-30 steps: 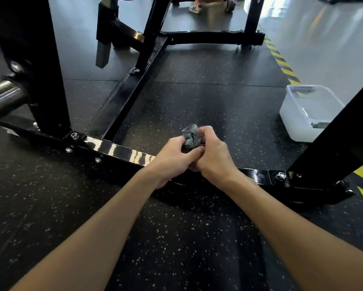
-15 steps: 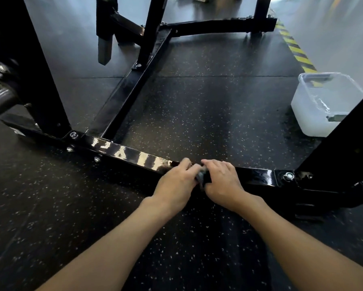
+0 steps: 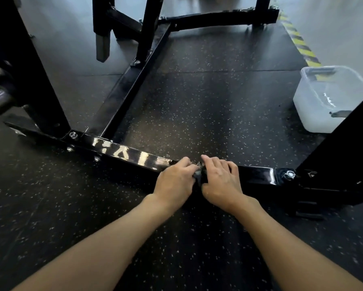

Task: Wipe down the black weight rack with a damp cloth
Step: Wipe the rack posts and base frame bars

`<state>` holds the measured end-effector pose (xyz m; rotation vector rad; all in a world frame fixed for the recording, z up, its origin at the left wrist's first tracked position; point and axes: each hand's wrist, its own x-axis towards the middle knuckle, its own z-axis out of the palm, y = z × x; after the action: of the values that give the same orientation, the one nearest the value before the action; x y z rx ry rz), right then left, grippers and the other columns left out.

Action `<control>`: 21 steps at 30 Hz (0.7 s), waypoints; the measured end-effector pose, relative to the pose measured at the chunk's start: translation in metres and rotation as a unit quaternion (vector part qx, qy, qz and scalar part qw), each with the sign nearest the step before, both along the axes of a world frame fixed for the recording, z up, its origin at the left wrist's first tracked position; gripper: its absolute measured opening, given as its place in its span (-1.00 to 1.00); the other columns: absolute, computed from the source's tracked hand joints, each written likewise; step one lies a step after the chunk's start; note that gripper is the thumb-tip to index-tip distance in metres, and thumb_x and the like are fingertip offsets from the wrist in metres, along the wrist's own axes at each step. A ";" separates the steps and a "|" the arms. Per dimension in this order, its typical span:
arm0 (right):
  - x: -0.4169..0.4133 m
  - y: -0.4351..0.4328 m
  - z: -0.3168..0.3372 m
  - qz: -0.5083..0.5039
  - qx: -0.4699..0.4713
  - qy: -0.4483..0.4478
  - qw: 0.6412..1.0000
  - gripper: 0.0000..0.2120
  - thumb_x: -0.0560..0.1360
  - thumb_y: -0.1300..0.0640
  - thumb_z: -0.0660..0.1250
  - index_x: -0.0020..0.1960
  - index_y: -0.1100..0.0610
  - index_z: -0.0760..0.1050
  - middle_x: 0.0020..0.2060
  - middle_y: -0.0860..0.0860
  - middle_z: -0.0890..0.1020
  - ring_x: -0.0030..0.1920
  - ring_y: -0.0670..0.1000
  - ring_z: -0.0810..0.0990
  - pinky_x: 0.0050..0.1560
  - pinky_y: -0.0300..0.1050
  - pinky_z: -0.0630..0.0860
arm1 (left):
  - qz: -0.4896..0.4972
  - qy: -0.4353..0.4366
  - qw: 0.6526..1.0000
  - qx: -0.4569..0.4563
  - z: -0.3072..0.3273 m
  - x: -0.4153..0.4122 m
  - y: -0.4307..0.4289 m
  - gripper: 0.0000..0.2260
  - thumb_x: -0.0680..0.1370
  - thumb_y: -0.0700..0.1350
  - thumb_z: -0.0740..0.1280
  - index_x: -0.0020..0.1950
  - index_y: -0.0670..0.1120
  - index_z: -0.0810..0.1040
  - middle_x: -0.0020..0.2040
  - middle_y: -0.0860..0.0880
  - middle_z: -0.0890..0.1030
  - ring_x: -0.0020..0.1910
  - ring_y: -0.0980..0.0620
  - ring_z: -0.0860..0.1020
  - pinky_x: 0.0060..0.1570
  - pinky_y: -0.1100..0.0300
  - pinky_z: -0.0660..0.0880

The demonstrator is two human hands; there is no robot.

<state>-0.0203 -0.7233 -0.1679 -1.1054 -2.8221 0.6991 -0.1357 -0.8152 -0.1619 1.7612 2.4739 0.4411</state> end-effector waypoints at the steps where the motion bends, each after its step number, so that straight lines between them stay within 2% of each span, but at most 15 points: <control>1: 0.000 -0.003 -0.001 0.000 0.004 -0.005 1.000 -0.26 0.47 0.14 0.21 0.60 0.03 0.01 0.47 -0.07 0.25 0.51 -0.04 0.11 0.54 -0.05 -0.13 | 0.020 0.001 1.000 0.006 0.001 -0.013 -0.004 -0.82 0.57 -0.15 0.32 0.14 -0.05 0.62 0.03 0.01 0.53 -0.10 -0.11 0.60 -0.17 -0.02 0.57; 4: 0.001 -0.006 0.003 -0.006 -0.019 -0.014 1.000 -0.22 0.45 0.19 0.22 0.60 0.05 -0.01 0.48 -0.06 0.23 0.52 -0.05 0.07 0.55 -0.06 -0.18 | 0.146 -0.017 0.989 0.027 0.003 -0.044 -0.020 -0.85 0.58 -0.14 0.32 0.11 -0.06 0.62 0.01 0.05 0.52 -0.12 -0.05 0.58 -0.24 0.10 0.47; 5: -0.001 -0.006 0.004 -0.013 -0.019 -0.016 1.000 -0.22 0.45 0.19 0.23 0.60 0.04 -0.01 0.47 -0.06 0.23 0.52 -0.04 0.07 0.55 -0.06 -0.19 | 0.156 -0.019 0.987 0.036 0.003 -0.044 -0.022 -0.85 0.57 -0.14 0.32 0.10 -0.07 0.62 0.01 0.05 0.52 -0.13 -0.06 0.58 -0.24 0.09 0.48; 10: -0.015 -0.012 0.006 -0.044 -0.014 -0.050 0.998 -0.22 0.48 0.12 0.24 0.60 0.04 -0.04 0.49 -0.01 0.20 0.53 0.04 0.05 0.54 -0.02 -0.20 | -0.008 -0.032 0.999 0.033 -0.005 -0.012 -0.018 -0.83 0.51 -0.14 0.36 0.10 -0.05 0.62 0.01 0.03 0.53 -0.12 -0.07 0.61 -0.26 0.05 0.56; 12: -0.016 -0.013 0.012 -0.050 -0.028 -0.061 0.997 -0.23 0.50 0.14 0.24 0.61 0.05 -0.06 0.51 0.01 0.18 0.55 0.05 0.02 0.55 -0.02 -0.19 | 0.020 -0.020 0.999 0.024 -0.003 -0.031 -0.015 -0.81 0.55 -0.12 0.32 0.15 -0.03 0.60 0.05 0.03 0.51 -0.04 -0.06 0.59 -0.19 0.03 0.57; 15: -0.019 -0.017 0.014 -0.047 -0.033 -0.071 0.996 -0.22 0.50 0.17 0.24 0.61 0.07 -0.08 0.53 0.04 0.16 0.56 0.07 0.00 0.56 0.00 -0.19 | 0.100 -0.003 0.995 0.027 -0.005 -0.049 -0.014 -0.82 0.59 -0.10 0.26 0.15 -0.04 0.59 0.07 0.02 0.48 -0.03 -0.06 0.57 -0.19 0.04 0.53; 19: -0.022 -0.015 0.010 -0.074 -0.041 -0.043 0.996 -0.20 0.46 0.22 0.24 0.61 0.09 -0.07 0.53 0.06 0.21 0.56 0.04 0.06 0.57 -0.04 -0.17 | -0.016 -0.014 0.999 0.047 -0.013 -0.006 -0.019 -0.85 0.55 -0.14 0.29 0.07 -0.04 0.61 0.02 0.02 0.51 -0.10 -0.06 0.58 -0.26 0.05 0.55; 21: -0.018 -0.013 0.008 -0.078 -0.054 -0.026 0.995 -0.20 0.45 0.26 0.23 0.61 0.10 -0.05 0.53 0.04 0.22 0.56 0.01 0.06 0.56 -0.10 -0.18 | -0.027 0.001 0.998 0.052 -0.019 -0.018 -0.016 -0.83 0.52 -0.16 0.31 0.07 -0.05 0.62 0.03 0.01 0.52 -0.09 -0.08 0.57 -0.23 0.01 0.57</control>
<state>-0.0384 -0.7366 -0.1595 -1.3624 -2.7307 0.8292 -0.1533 -0.8317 -0.1804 1.8628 2.4388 0.5740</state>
